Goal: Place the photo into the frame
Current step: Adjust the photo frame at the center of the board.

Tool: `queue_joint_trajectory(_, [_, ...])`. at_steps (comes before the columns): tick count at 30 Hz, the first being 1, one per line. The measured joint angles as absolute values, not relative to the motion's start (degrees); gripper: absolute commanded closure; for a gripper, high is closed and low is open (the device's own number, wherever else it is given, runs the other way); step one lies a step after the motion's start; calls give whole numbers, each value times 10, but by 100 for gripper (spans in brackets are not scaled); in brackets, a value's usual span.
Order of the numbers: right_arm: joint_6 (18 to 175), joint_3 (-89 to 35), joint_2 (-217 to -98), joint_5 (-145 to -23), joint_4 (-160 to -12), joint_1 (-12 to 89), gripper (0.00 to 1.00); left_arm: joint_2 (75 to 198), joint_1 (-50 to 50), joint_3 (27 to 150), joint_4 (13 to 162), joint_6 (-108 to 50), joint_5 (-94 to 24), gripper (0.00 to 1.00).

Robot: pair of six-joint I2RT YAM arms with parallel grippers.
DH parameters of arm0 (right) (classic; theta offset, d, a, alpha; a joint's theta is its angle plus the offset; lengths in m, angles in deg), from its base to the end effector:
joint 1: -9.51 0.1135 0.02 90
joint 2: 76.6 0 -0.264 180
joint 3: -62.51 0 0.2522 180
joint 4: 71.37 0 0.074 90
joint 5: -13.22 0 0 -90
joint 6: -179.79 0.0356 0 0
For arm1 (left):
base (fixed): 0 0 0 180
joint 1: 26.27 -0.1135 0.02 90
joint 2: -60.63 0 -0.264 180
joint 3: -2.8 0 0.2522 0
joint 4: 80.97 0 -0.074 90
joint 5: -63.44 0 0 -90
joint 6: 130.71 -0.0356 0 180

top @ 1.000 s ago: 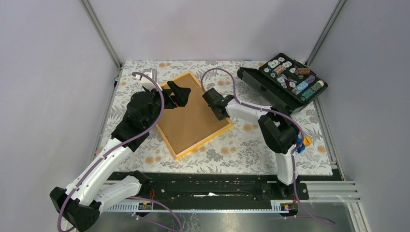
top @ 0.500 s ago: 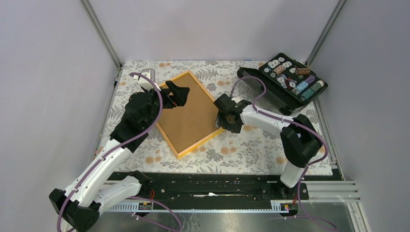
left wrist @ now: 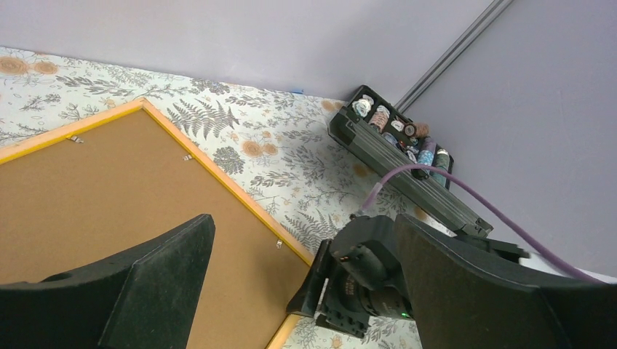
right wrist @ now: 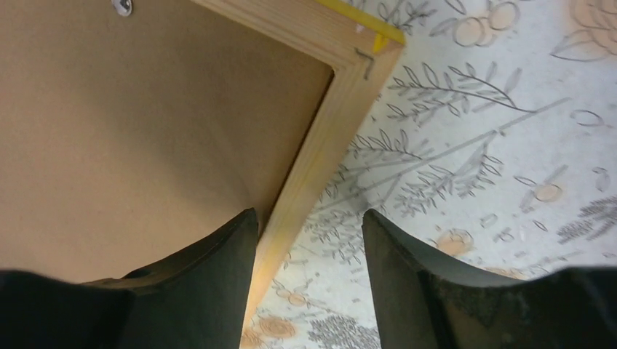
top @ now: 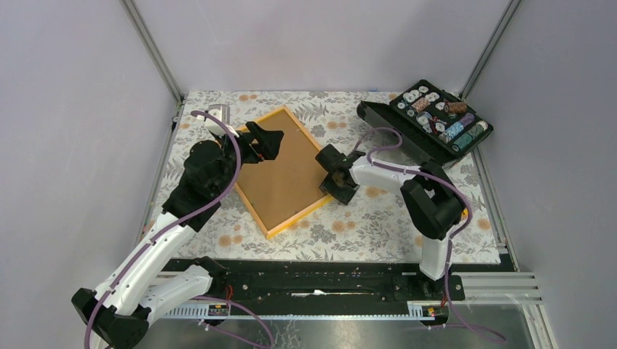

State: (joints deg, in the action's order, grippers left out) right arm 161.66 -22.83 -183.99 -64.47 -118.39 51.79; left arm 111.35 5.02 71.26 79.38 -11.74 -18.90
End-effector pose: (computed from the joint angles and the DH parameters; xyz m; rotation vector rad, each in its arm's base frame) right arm 0.2800 0.2443 0.1691 0.7560 2.6475 0.2654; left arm 0.1753 -0.1010 0.3911 -0.0733 1.6482 -0.7040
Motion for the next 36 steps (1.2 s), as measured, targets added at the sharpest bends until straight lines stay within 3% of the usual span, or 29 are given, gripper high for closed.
queue_joint_trajectory(4, [1620,-254,-1872,-644,-1179,516,65,1113,49,713,794,-117,-189,2])
queue_joint_trajectory(8, [1619,-260,-1878,-640,-1174,507,96,1113,44,713,794,-117,-192,2])
queue_joint_trajectory(9, [1621,-259,-1878,-637,-1168,503,100,1113,41,713,794,-117,-194,2])
queue_joint_trajectory(18, [1403,-252,-1878,-522,-1112,471,100,1114,18,713,794,-107,-209,2])
queue_joint_trajectory(20, [1341,-252,-1879,-507,-1096,468,94,1115,14,713,794,-106,-212,2])
queue_joint_trajectory(24, [1248,-267,-1888,-511,-1085,454,59,1118,12,713,795,-106,-214,2])
queue_joint_trajectory(26, [1204,-281,-1892,-511,-1092,449,49,1122,12,713,795,-106,-214,2])
queue_joint_trajectory(31, [1139,-300,-1877,-527,-1110,447,39,1127,12,713,795,-106,-217,2])
queue_joint_trajectory(36, [1128,-232,-1793,-584,-1118,448,34,1126,12,713,795,-106,-217,2])
